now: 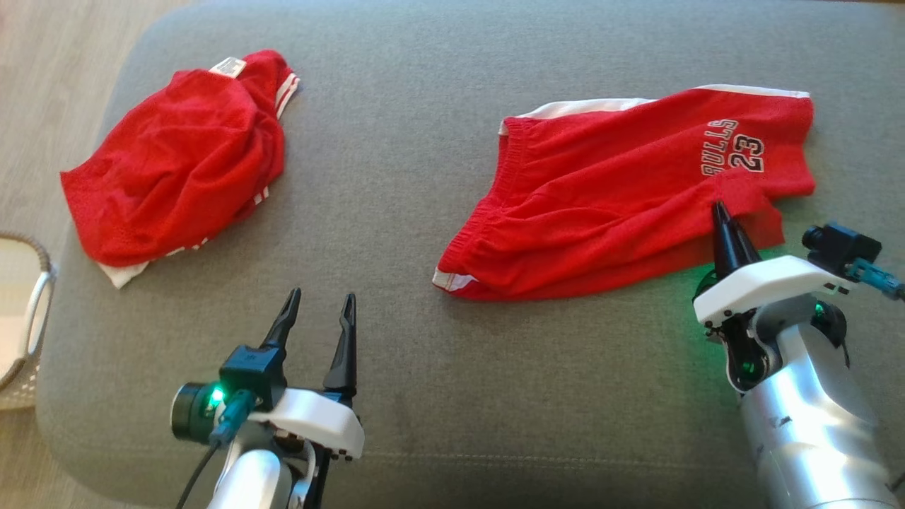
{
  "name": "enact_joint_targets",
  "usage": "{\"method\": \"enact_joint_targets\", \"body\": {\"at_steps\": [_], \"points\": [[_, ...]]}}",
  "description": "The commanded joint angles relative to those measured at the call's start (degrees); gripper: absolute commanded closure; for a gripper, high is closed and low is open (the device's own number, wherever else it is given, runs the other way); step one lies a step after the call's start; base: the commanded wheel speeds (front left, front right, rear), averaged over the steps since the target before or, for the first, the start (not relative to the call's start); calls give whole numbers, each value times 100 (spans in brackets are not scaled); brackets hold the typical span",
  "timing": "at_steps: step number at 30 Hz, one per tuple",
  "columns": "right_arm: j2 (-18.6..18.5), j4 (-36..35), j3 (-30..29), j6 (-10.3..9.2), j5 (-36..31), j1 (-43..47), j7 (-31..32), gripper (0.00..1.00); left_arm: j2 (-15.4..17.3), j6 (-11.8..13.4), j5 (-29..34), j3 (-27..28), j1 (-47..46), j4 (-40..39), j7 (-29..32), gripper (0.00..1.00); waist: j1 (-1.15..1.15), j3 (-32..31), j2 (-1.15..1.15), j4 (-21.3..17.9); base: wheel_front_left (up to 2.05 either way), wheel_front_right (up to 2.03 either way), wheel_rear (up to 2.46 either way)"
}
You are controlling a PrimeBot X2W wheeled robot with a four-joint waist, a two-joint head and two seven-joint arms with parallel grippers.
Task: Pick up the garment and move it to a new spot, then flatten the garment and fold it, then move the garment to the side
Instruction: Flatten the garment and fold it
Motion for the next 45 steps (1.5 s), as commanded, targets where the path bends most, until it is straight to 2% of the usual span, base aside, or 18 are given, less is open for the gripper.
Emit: {"method": "enact_joint_targets", "body": {"at_steps": [1, 10, 14, 19, 20, 24, 27, 31, 33, 34, 35, 36, 45], "points": [[16, -110, 92, -2, -36, -149, -89, 100, 21, 1, 26, 159, -194, -128, -31, 0, 0, -39, 0, -47, 0, 0, 0], [16, -196, -11, -2, -147, 102, -128, 100, 21, -24, 38, 203, -112, -52, -31, 0, 0, -267, 0, -366, 0, 0, 0], [16, -519, -63, -2, -497, 305, 65, 100, 21, -24, 28, 190, -67, -29, -31, 0, 0, -344, 0, -417, 0, 0, 0], [16, -1186, -266, -2, -1192, 479, 785, 100, 21, -17, -25, 110, -31, -17, -31, 0, 0, -381, 0, -349, 0, 0, 0], [16, -1537, -345, -2, -1686, 516, 1176, 100, 21, -23, -46, 51, -27, 3, -31, 0, 0, -375, 0, -275, 0, 0, 0], [16, -2027, -433, -2, -2217, 490, 2072, 100, 21, -39, -74, -70, -64, 69, -31, 0, 0, -350, 0, -43, 0, 0, 0], [16, -2182, -479, -2, -2348, 371, 2620, 100, 21, -34, -77, -130, -87, 112, -31, 0, 0, -351, 0, 147, 0, 0, 0], [16, -2077, -550, -2, -2578, 217, 3045, 100, 21, -24, -86, -169, -85, 128, -31, 0, 0, -339, 0, 324, 0, 0, 0], [16, -1857, -657, -2, -2688, 90, 3265, 73, 21, -29, -94, -199, -85, 133, -31, 0, 0, -321, 0, 434, 0, 0, 0], [16, -1754, -706, -2, -2793, 18, 3310, 56, 21, -28, -96, -218, -88, 134, -31, 0, 0, -305, 0, 486, 0, 0, 0], [16, -1651, -771, -2, -2860, -74, 3300, 31, 21, -26, -99, -233, -92, 135, -31, 0, 0, -286, 0, 531, 0, 0, 0], [16, -1543, -839, -2, -2920, -174, 3261, 0, 21, -25, -101, -244, -100, 133, -31, 0, 0, -260, 0, 569, 0, 0, 0], [16, -338, -1261, -2, -3253, -834, 2306, 0, 21, -30, -88, -287, -161, 125, -31, 0, 0, -78, 0, 714, 0, 0, 0]]}}
